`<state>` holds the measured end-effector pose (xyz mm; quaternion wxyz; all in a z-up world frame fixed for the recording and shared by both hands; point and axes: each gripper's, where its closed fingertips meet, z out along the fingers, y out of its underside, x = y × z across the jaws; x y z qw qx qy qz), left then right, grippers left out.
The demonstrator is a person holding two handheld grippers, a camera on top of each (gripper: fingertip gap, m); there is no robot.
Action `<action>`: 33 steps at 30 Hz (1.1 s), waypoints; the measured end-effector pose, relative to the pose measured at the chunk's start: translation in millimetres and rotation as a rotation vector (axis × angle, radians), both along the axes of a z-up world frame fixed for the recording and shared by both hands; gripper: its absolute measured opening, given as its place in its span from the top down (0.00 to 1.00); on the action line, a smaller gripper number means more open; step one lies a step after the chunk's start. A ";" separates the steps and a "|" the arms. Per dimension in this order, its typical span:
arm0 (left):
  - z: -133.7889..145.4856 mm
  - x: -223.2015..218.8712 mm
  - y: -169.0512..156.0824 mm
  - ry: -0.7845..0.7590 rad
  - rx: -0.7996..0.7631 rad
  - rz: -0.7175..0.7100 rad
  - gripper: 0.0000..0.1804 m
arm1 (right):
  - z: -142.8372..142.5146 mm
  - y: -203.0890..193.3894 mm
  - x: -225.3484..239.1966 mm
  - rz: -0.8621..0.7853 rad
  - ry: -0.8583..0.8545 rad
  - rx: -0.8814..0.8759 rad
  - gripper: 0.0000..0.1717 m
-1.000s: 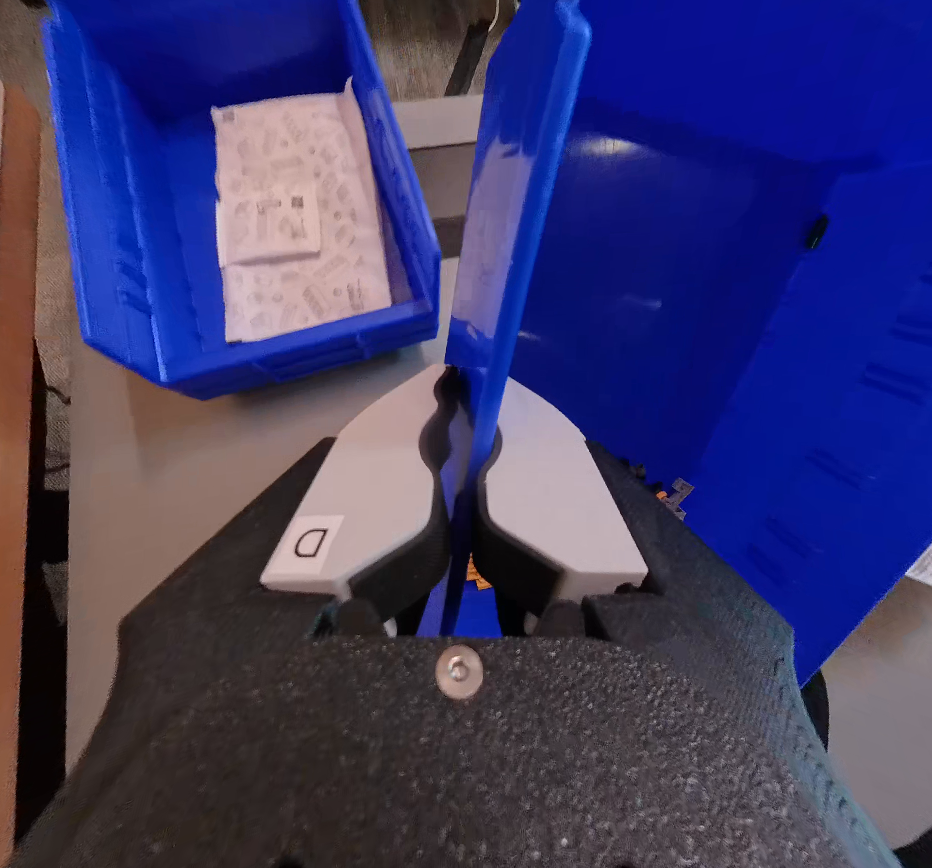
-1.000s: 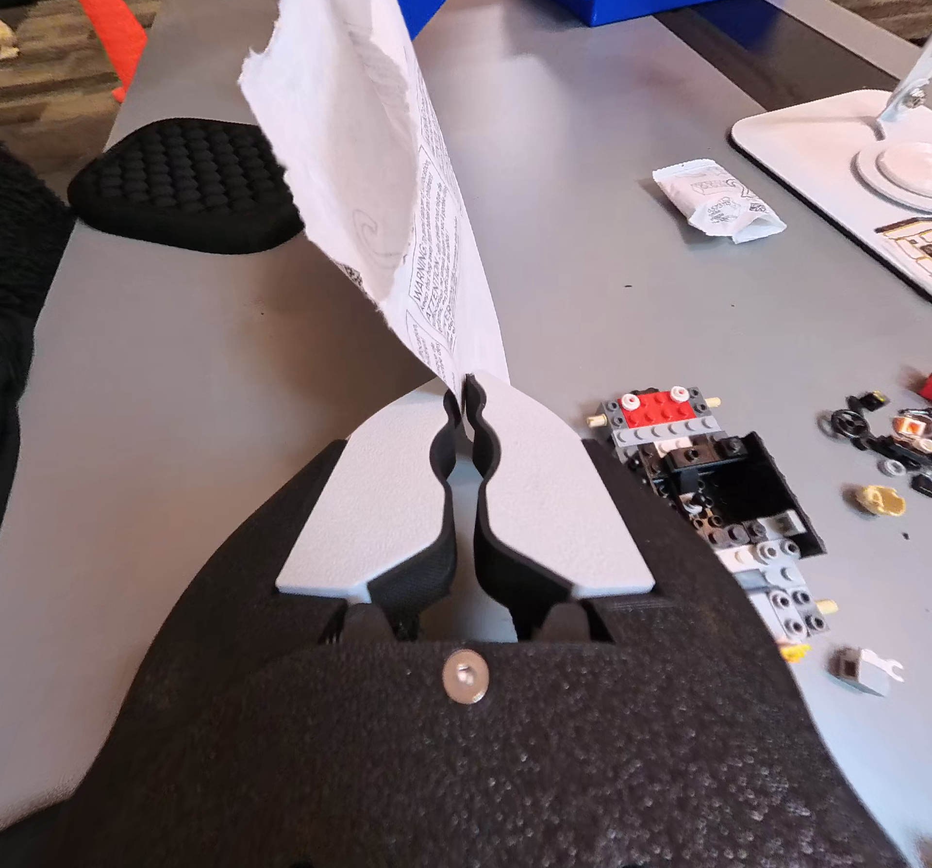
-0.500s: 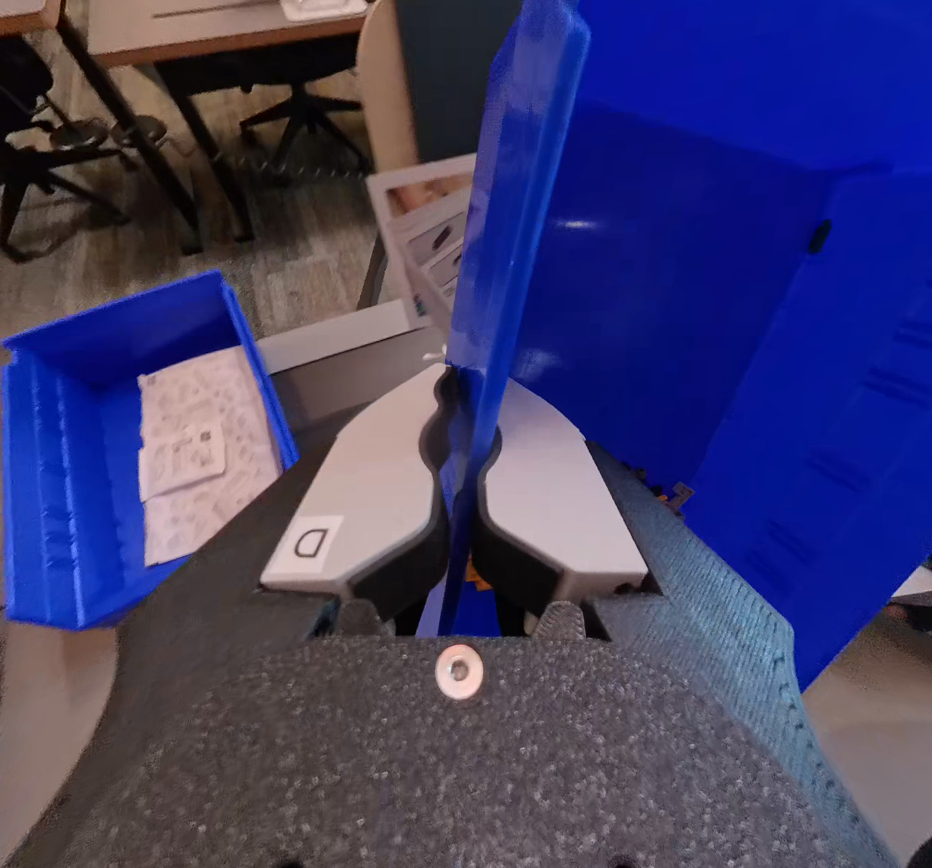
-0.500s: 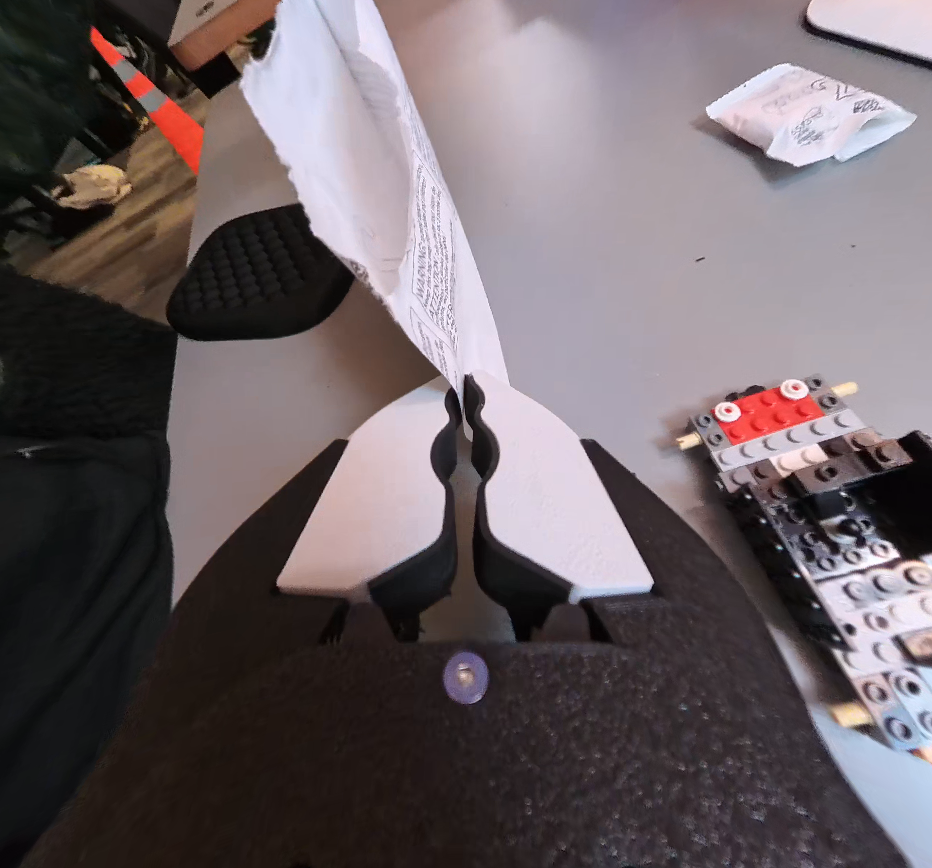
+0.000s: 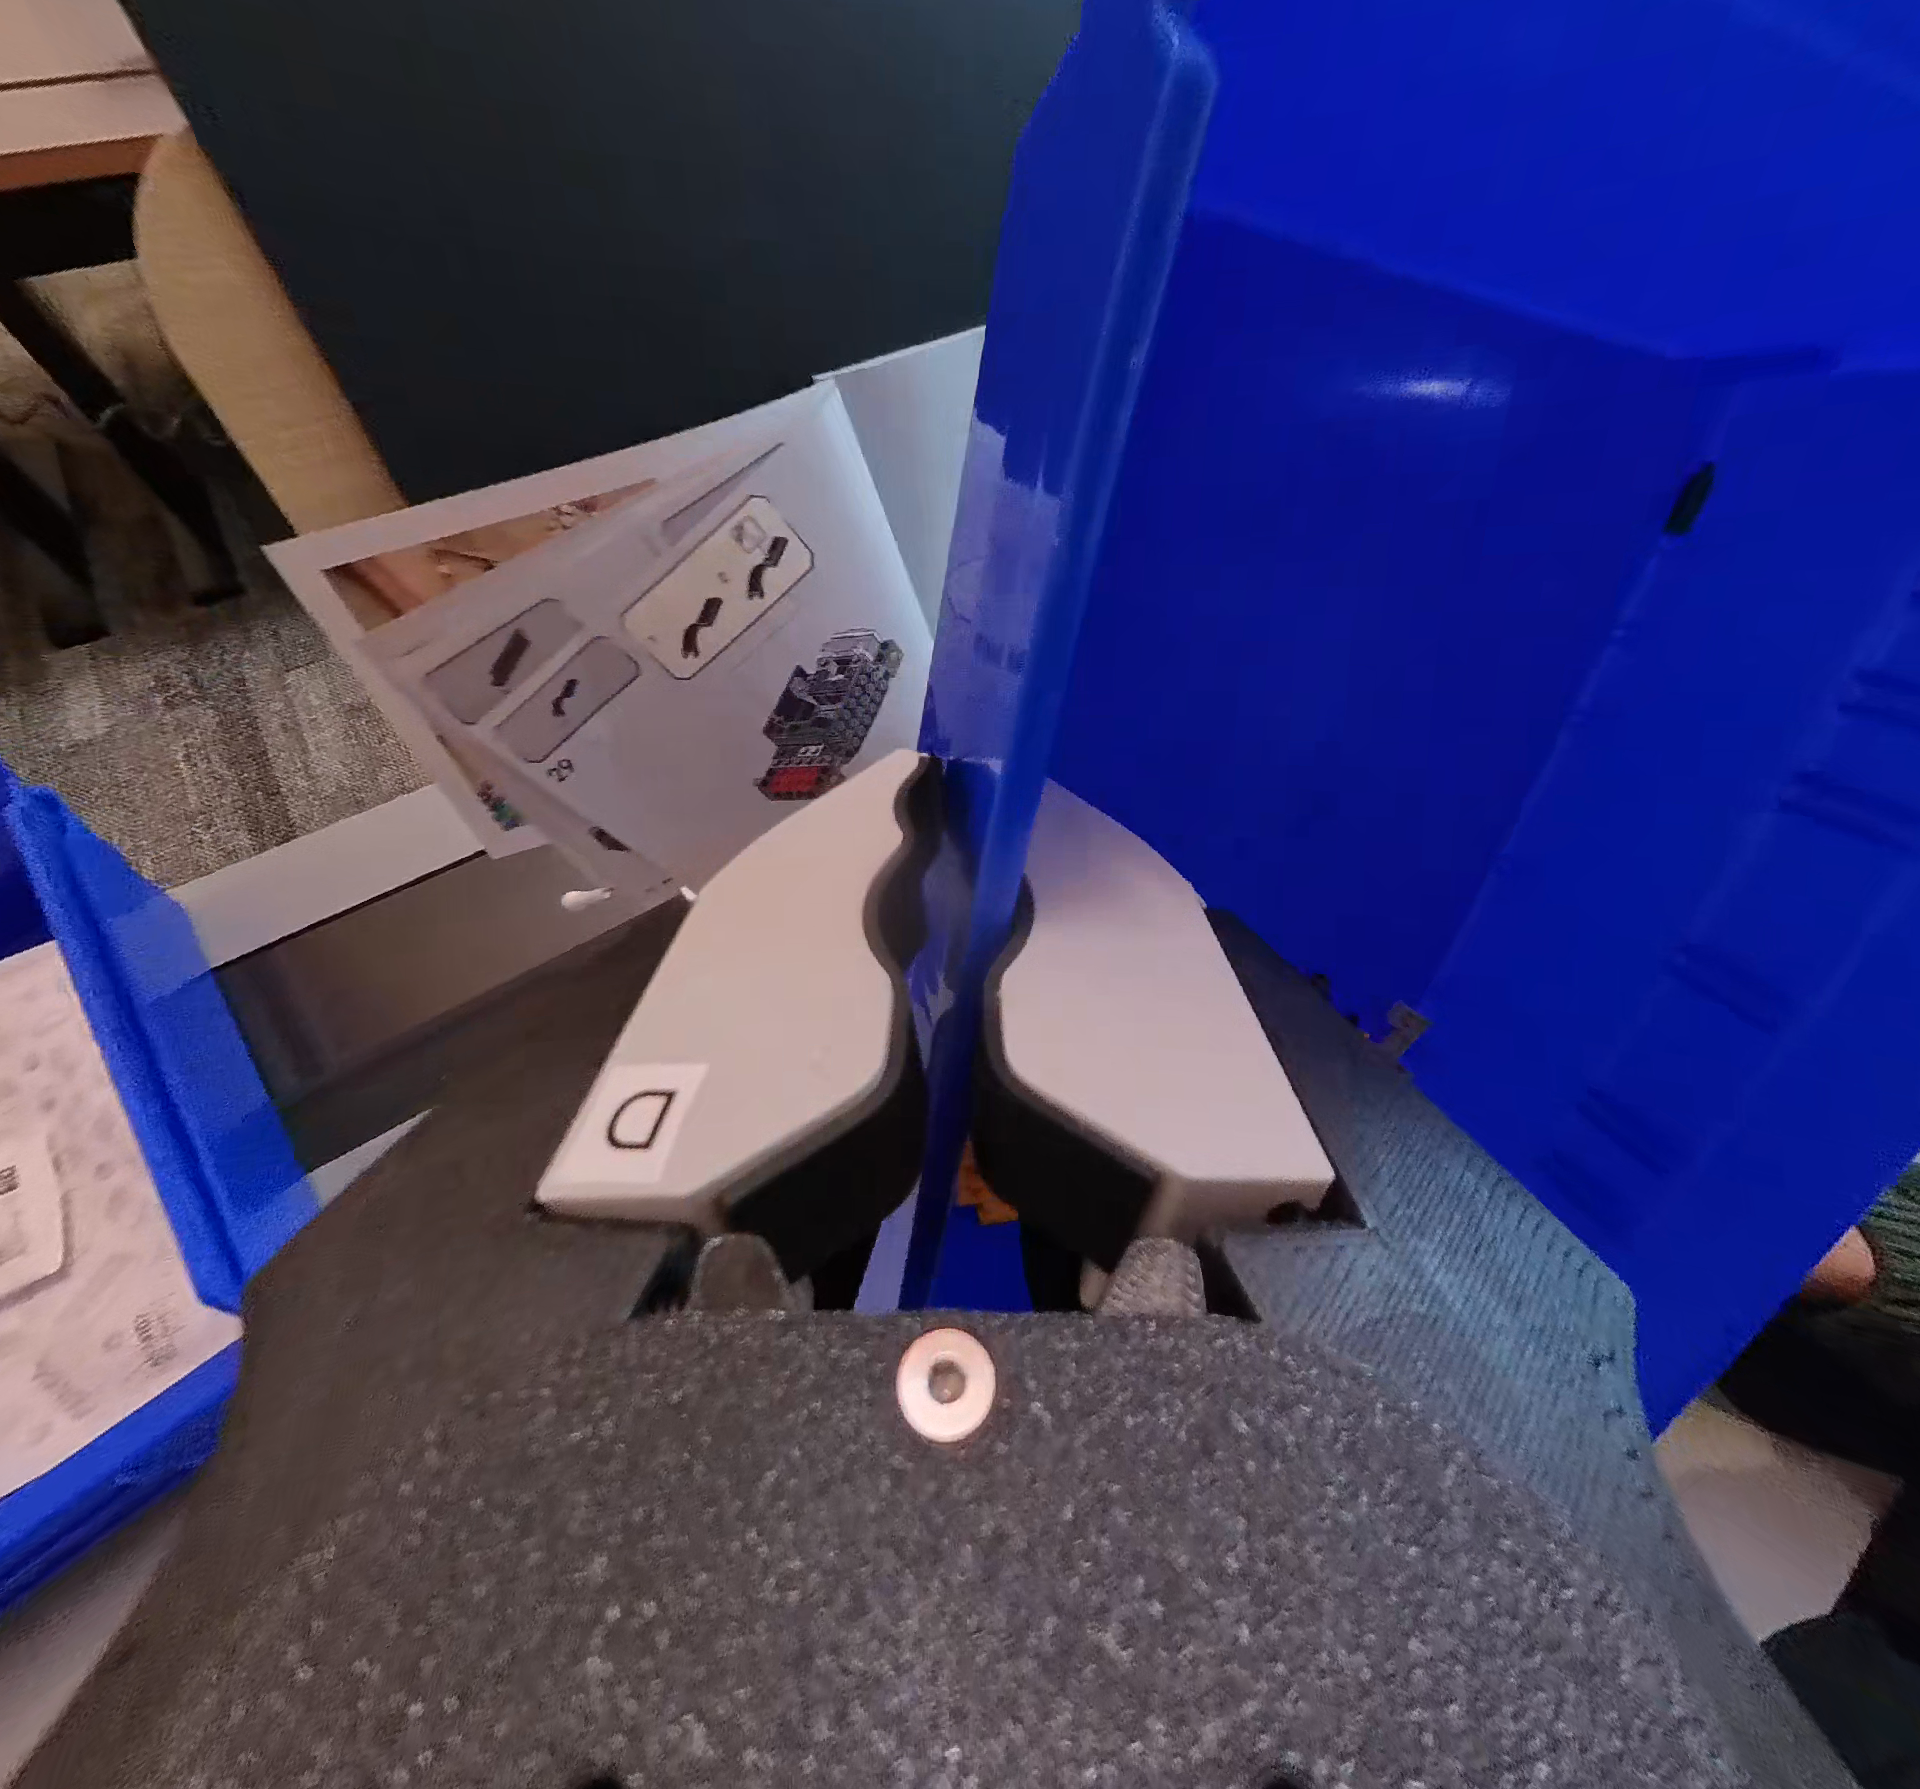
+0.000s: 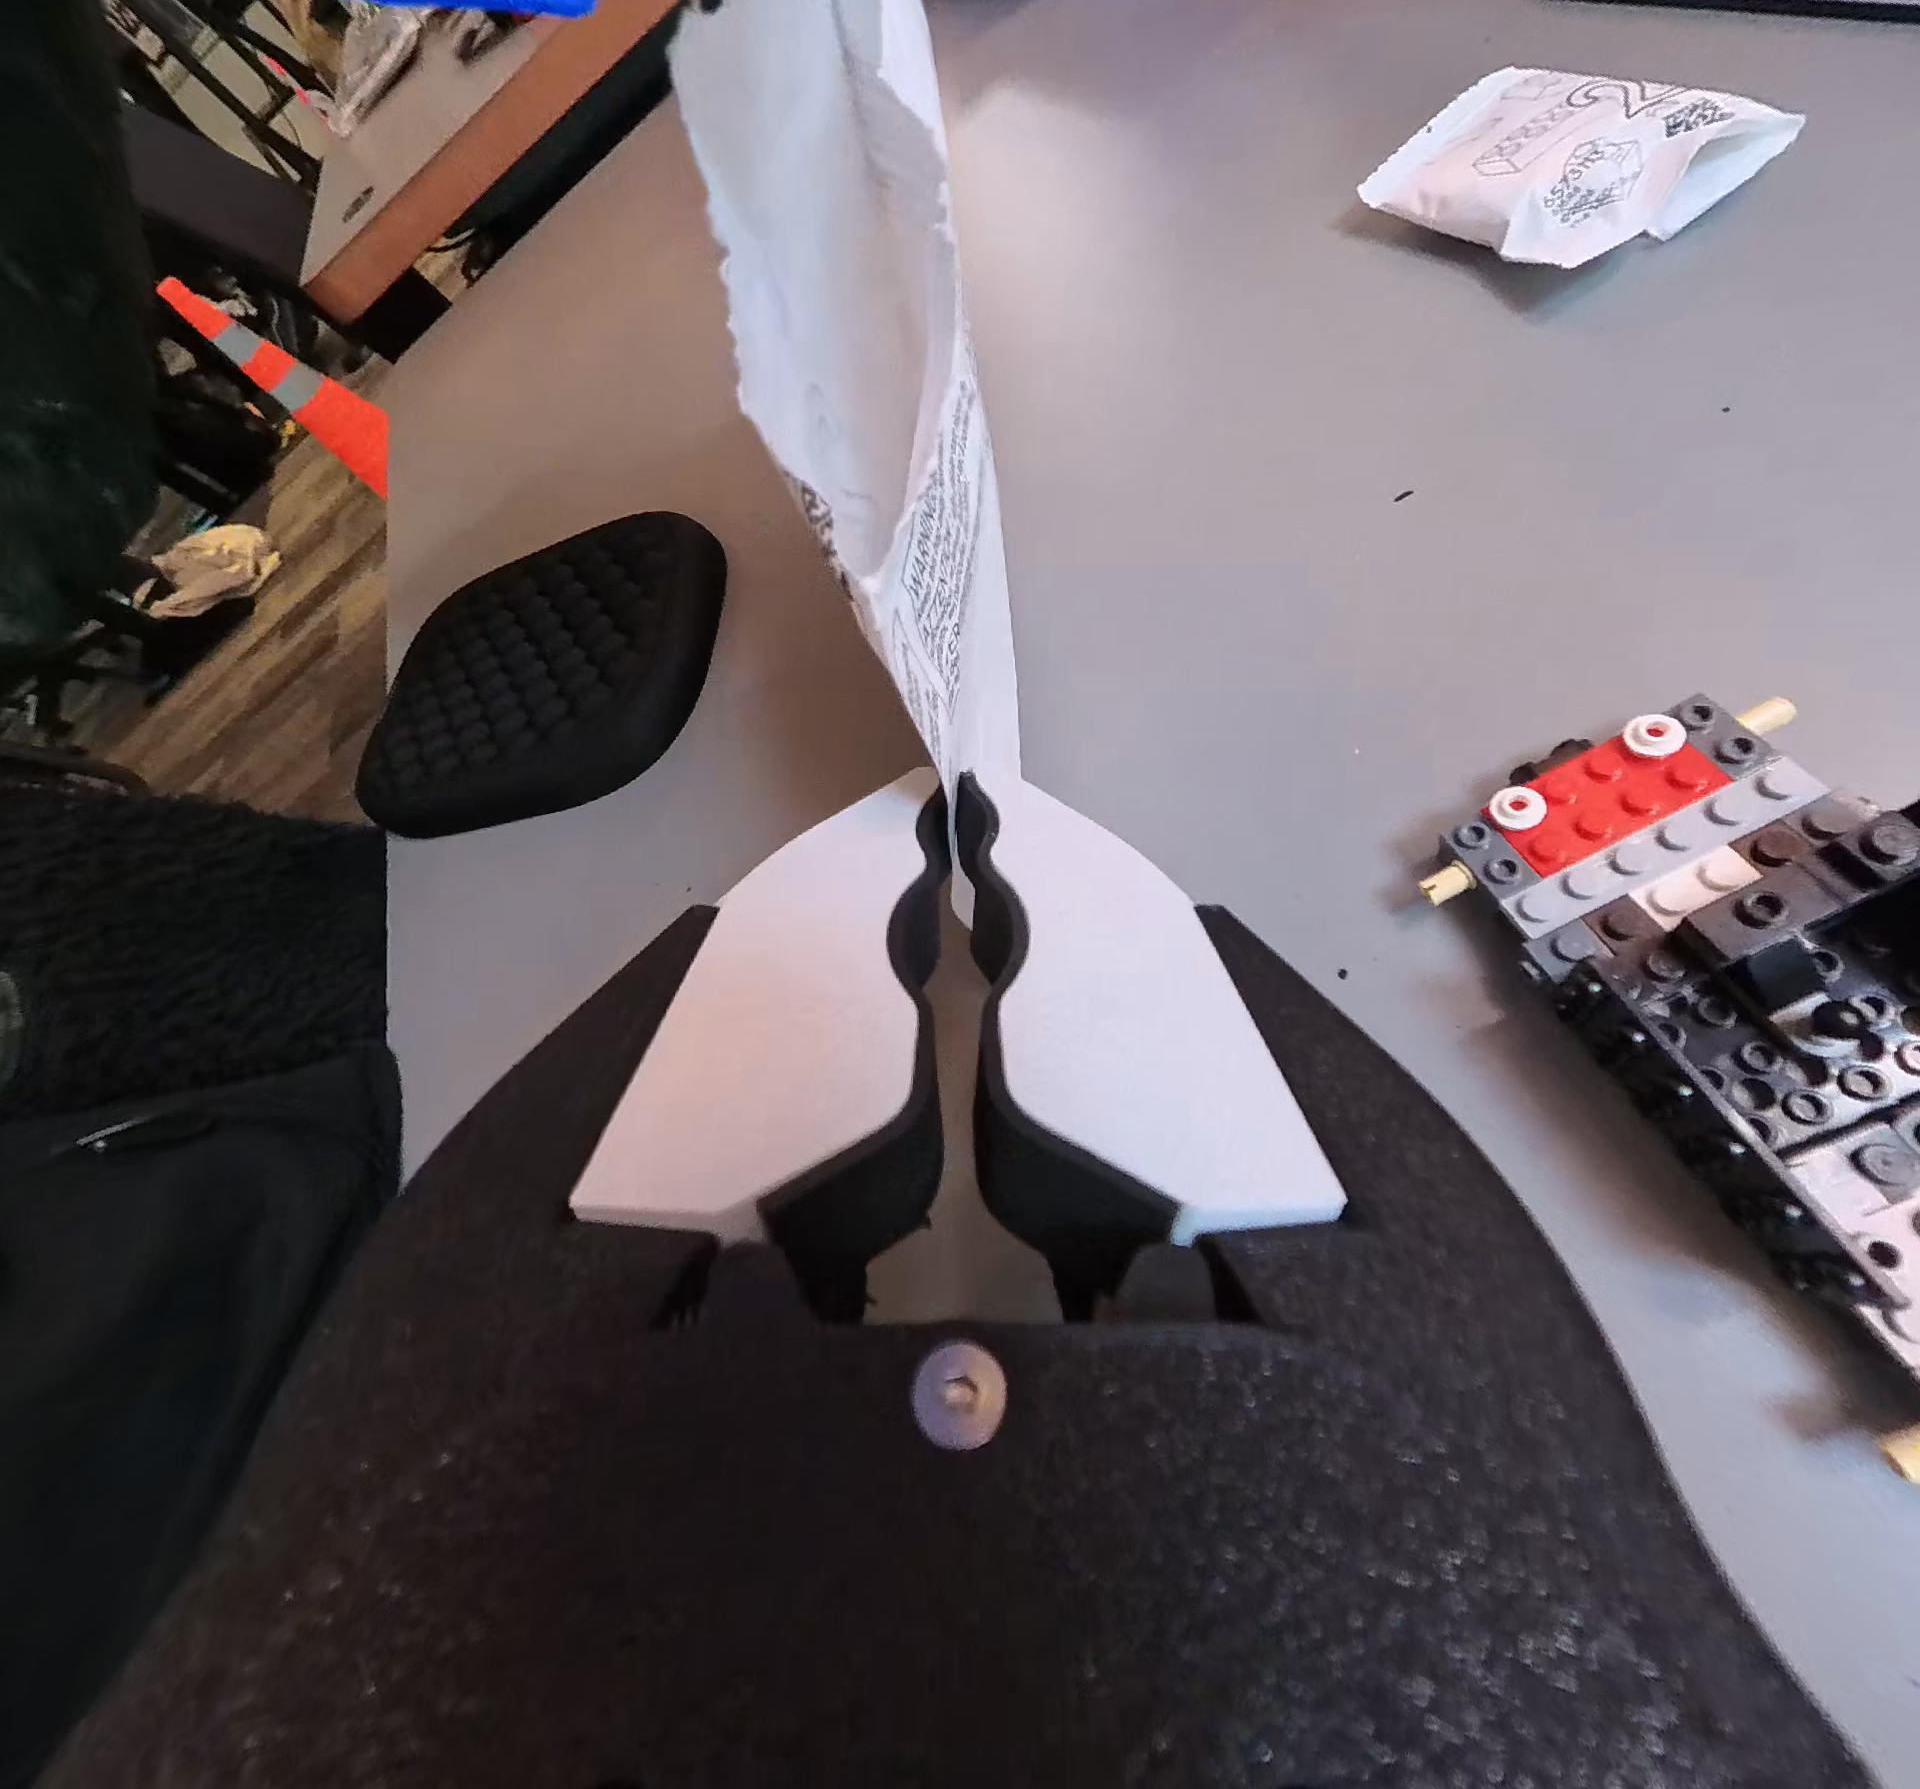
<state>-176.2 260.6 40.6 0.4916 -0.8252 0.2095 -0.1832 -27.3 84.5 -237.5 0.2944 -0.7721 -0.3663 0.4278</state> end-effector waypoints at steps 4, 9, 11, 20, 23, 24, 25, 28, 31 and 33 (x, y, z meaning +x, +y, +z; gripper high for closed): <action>-13.9 8.3 6.4 -0.002 -0.027 -0.006 0.97 | 0.5 -1.4 0.1 0.010 -0.008 0.030 1.00; -29.7 12.7 14.4 -0.024 -0.067 -0.016 0.97 | -1.3 -0.9 0.2 0.020 -0.059 0.127 1.00; -30.9 13.0 17.5 -0.041 -0.074 -0.019 0.97 | -1.5 -0.2 0.3 0.021 -0.078 0.167 1.00; -35.7 5.7 19.5 0.002 -0.034 0.035 0.96 | 7.9 3.6 1.4 -0.008 -0.094 0.293 1.00; -33.6 5.8 17.1 0.029 -0.003 0.051 0.97 | 7.6 3.0 0.5 -0.006 -0.098 0.311 1.00; -32.0 6.5 16.4 0.032 0.009 0.054 0.97 | 7.6 3.4 0.3 -0.006 -0.104 0.326 1.00; -30.5 7.0 15.6 0.037 0.019 0.059 0.97 | 7.9 3.8 0.3 -0.006 -0.111 0.344 1.00; -24.7 8.4 12.8 0.061 0.056 0.076 0.97 | 9.3 4.9 0.7 -0.008 -0.132 0.398 1.00; -18.6 8.9 10.8 0.093 0.092 0.099 0.97 | 10.7 5.6 0.6 -0.008 -0.148 0.452 1.00; -15.2 9.1 9.5 0.116 0.122 0.120 0.97 | 12.4 5.1 -0.3 -0.008 -0.150 0.476 1.00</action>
